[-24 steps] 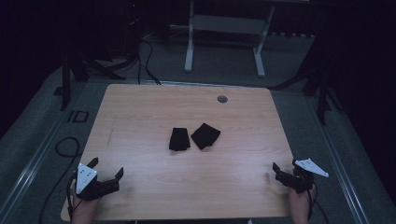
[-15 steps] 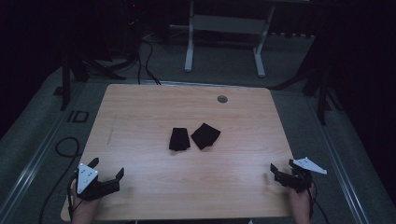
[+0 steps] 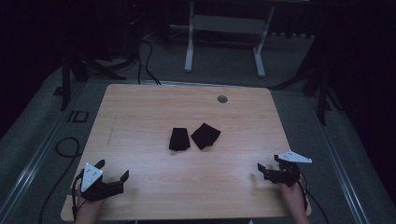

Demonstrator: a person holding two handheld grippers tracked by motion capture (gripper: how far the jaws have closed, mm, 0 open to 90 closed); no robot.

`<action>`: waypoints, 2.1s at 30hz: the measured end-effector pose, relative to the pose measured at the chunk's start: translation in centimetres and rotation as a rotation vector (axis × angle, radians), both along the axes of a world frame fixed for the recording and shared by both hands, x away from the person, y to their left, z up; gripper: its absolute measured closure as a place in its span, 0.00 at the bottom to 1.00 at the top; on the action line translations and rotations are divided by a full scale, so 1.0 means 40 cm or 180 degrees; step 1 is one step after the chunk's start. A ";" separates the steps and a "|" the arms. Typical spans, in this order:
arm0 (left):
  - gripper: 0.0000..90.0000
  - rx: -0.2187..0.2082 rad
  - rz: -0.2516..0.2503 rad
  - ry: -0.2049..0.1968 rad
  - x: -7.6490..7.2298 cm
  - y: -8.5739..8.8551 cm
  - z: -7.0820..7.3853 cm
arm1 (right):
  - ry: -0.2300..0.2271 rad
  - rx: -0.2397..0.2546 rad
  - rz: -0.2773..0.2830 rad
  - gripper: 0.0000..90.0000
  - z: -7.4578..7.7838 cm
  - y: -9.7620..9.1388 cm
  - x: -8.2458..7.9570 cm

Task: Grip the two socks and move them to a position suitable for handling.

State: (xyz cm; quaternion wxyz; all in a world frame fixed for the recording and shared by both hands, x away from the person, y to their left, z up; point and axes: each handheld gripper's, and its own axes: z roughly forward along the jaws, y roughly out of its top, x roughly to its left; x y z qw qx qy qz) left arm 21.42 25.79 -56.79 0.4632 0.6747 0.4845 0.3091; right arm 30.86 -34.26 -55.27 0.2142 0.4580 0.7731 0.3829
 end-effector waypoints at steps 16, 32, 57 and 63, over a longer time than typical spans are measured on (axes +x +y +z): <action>0.02 -0.0019 -0.0107 0.0099 -0.004 -0.043 0.003 | 0.0035 0.0074 0.0523 0.14 0.039 0.137 0.094; 0.02 0.0015 -0.0277 0.0072 -0.009 -0.065 0.005 | 0.0041 -0.0065 0.1099 0.21 0.069 0.389 0.257; 0.02 -0.0085 -0.0360 0.0114 -0.018 -0.093 0.011 | 0.0391 -0.0296 0.1103 0.76 -0.013 0.505 0.332; 0.02 -0.0093 -0.0432 0.0101 -0.022 -0.110 0.015 | 0.0402 -0.0250 0.0998 0.81 -0.013 0.501 0.306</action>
